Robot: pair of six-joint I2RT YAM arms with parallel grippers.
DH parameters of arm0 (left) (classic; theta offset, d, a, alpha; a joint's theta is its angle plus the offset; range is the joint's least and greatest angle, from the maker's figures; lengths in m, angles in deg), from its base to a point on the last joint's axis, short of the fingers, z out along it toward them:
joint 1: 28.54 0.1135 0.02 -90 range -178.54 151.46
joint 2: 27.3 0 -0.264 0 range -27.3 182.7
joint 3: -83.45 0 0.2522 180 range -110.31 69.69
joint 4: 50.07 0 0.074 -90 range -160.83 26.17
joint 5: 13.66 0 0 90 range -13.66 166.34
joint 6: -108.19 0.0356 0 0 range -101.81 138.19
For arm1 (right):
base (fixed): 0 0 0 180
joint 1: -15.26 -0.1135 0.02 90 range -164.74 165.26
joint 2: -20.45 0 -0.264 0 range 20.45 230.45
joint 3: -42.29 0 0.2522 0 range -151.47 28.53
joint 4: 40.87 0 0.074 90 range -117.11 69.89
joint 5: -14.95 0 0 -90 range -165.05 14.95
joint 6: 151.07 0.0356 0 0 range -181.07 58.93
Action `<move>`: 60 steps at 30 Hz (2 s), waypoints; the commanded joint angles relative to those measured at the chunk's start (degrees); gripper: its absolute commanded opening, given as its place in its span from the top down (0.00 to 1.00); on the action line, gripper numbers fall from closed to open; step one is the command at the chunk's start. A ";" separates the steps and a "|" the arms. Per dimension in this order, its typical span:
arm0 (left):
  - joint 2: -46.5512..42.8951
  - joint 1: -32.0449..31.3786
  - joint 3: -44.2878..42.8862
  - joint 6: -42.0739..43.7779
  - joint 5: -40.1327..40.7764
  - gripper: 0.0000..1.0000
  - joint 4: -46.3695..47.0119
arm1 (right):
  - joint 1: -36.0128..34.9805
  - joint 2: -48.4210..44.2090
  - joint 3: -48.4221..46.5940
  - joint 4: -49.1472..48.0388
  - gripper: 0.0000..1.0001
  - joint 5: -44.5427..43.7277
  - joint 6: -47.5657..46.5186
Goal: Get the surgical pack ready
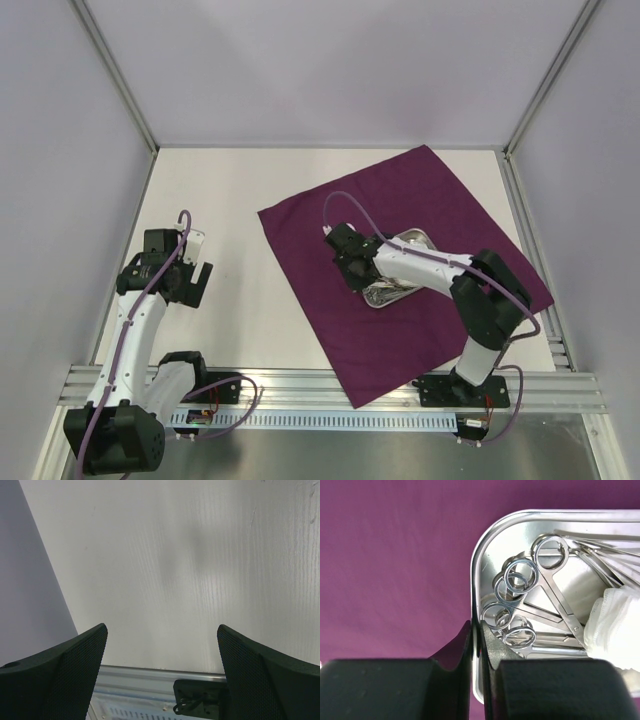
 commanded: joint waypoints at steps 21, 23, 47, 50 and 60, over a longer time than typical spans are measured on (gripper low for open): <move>-2.68 -0.12 -1.10 1.57 -1.33 0.00 -1.11 | 6.40 9.30 -11.27 -13.73 0.54 -6.25 25.32; -2.51 -0.21 -1.19 1.49 -1.41 0.00 -0.93 | 5.61 7.89 -12.66 -13.29 0.52 -6.24 22.33; -1.72 -0.13 -0.58 1.58 -1.06 0.00 -0.32 | -5.64 31.44 -33.94 -2.39 0.58 7.73 9.67; -1.54 -0.21 -0.75 1.58 -0.97 0.00 -0.05 | -6.87 33.72 -35.78 -2.13 0.83 9.48 9.67; -1.80 -0.12 -0.49 1.75 -0.27 0.00 0.04 | -11.96 40.31 -49.12 -3.09 0.99 19.15 6.94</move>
